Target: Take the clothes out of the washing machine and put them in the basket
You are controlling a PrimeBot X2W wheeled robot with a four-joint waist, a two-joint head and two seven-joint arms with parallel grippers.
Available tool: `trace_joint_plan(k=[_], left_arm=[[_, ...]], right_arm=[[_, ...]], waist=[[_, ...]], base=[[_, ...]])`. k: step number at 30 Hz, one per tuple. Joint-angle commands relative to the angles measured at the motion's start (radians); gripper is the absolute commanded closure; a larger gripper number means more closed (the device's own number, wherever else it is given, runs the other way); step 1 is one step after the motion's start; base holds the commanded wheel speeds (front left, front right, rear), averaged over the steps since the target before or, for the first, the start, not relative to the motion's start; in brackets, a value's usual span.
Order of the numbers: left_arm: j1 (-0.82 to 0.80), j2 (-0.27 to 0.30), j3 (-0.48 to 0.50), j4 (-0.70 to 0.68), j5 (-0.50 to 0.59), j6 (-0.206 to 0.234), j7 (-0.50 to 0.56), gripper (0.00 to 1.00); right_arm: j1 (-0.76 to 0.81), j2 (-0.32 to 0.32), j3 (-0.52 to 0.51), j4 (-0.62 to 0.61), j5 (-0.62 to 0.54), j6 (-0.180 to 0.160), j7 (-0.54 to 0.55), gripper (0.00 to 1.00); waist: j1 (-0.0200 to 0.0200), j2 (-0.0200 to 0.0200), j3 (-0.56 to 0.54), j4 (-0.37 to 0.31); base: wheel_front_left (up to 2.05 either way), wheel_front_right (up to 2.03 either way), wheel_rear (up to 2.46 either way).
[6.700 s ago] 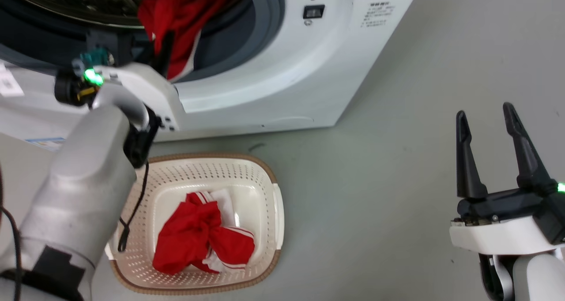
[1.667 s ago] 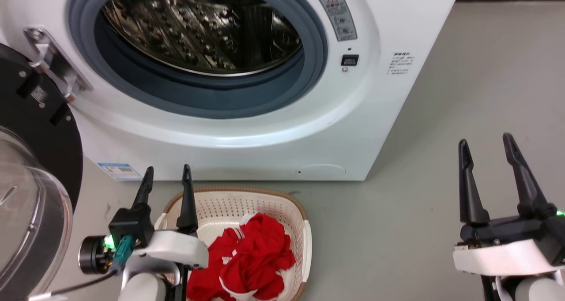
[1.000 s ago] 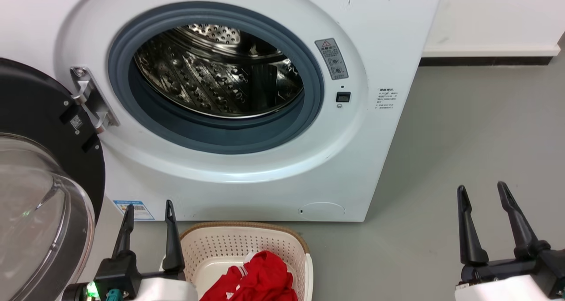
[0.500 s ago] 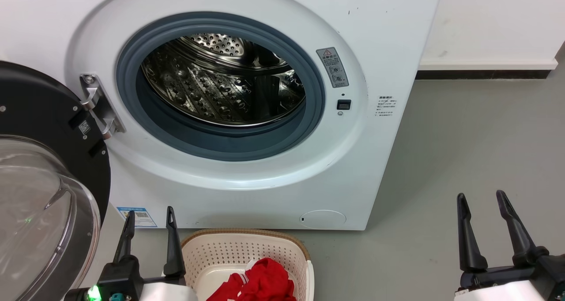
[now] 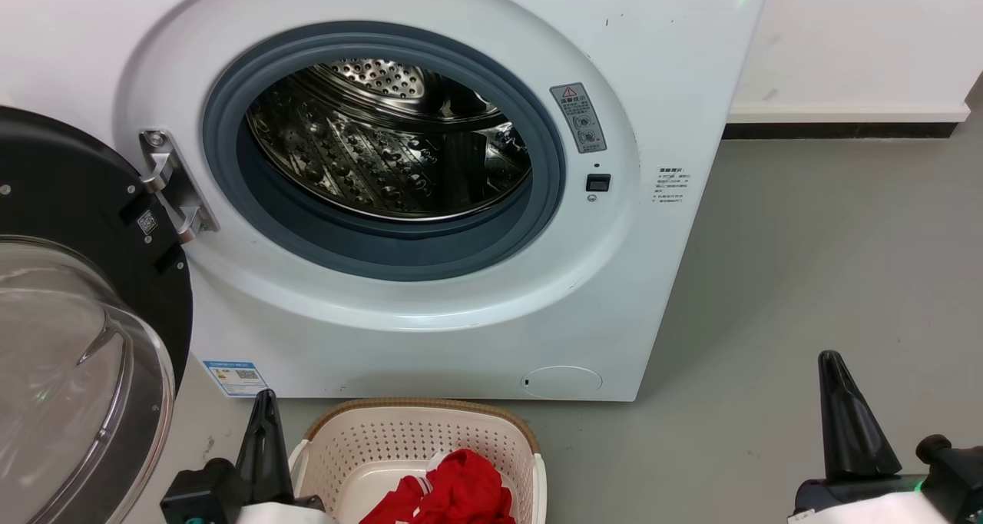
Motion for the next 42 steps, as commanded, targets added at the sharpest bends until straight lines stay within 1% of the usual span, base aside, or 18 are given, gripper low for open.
trace_joint_plan(k=[1,18,19,30,42], left_arm=[[-0.022,0.004,0.004,-0.01,-0.058,-0.008,0.009,1.0],[-0.073,0.018,0.017,0.041,-0.387,-0.06,0.075,1.0],[-0.073,0.018,0.017,0.041,-0.387,-0.06,0.075,1.0],[-0.098,0.023,0.026,0.064,-0.567,-0.088,0.114,1.0],[-0.121,0.026,0.038,0.084,-0.738,-0.115,0.152,1.0]], right_arm=[[-0.016,-0.007,0.002,-0.004,0.062,0.0,0.01,1.0],[-0.073,-0.025,0.008,0.066,0.396,0.0,0.071,1.0],[-0.073,-0.025,0.008,0.066,0.396,0.0,0.071,1.0],[-0.101,-0.031,0.008,0.101,0.577,0.0,0.108,1.0],[-0.128,-0.035,0.004,0.136,0.748,0.0,0.146,1.0]], waist=[[0.0,-0.0001,0.0,0.0],[0.0,-0.0001,0.001,0.001],[0.0,-0.0001,0.001,0.001],[0.0,-0.0001,0.001,0.001],[0.0,-0.0001,0.002,0.002]], base=[[0.0,0.0,0.0],[0.0,0.0,0.0],[0.0,0.0,0.0],[0.0,0.0,0.0],[0.0,0.0,0.0]])
